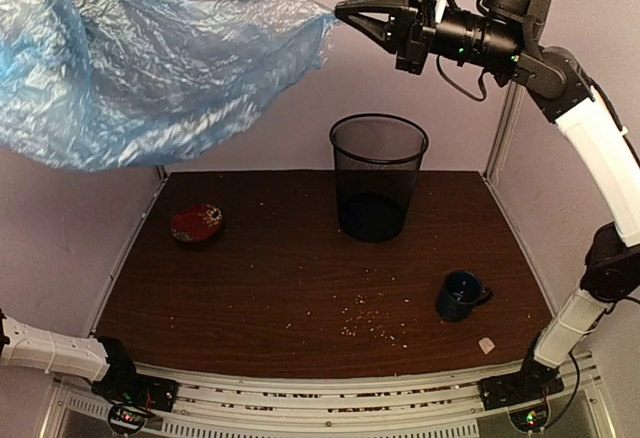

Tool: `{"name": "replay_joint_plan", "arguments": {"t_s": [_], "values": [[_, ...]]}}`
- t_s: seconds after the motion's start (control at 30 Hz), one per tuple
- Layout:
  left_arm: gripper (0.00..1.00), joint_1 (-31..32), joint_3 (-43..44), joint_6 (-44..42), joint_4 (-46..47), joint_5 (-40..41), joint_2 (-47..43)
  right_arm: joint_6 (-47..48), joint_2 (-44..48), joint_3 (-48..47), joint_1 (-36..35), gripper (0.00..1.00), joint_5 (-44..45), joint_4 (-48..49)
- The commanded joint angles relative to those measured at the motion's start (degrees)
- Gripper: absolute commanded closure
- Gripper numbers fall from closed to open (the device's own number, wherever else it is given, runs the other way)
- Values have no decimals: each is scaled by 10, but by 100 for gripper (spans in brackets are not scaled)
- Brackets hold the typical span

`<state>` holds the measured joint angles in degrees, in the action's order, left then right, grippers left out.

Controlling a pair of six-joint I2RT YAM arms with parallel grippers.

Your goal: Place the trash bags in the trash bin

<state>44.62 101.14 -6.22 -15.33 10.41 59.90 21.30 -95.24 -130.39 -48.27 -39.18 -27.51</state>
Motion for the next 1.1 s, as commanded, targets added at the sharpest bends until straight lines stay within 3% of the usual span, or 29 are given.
{"name": "replay_joint_plan", "arguments": {"t_s": [0.0, 0.1, 0.17, 0.23, 0.33, 0.5, 0.87, 1.07], "values": [[100, 7, -177, 38, -67, 318, 62, -152, -135, 80, 75, 100, 55, 35], [100, 0, -289, 217, -199, 236, 42, -151, -140, 217, 60, 100, -23, 0], [100, 1, -408, 260, -205, 120, -4, -137, -85, 373, 35, 100, -39, 56], [100, 5, -470, 284, -209, 35, -62, -128, -21, 489, 15, 100, -42, 112], [100, 10, -506, 310, -217, 28, -177, -140, 52, 571, 4, 100, -55, 158], [100, 11, -489, 316, -228, 67, -249, -149, 119, 610, 3, 100, -59, 189], [100, 10, -426, 304, -230, 23, -194, -135, 116, 549, 4, 100, -62, 124], [100, 10, -400, 295, -219, 38, -222, -153, 121, 517, 14, 100, -33, 125]]}}
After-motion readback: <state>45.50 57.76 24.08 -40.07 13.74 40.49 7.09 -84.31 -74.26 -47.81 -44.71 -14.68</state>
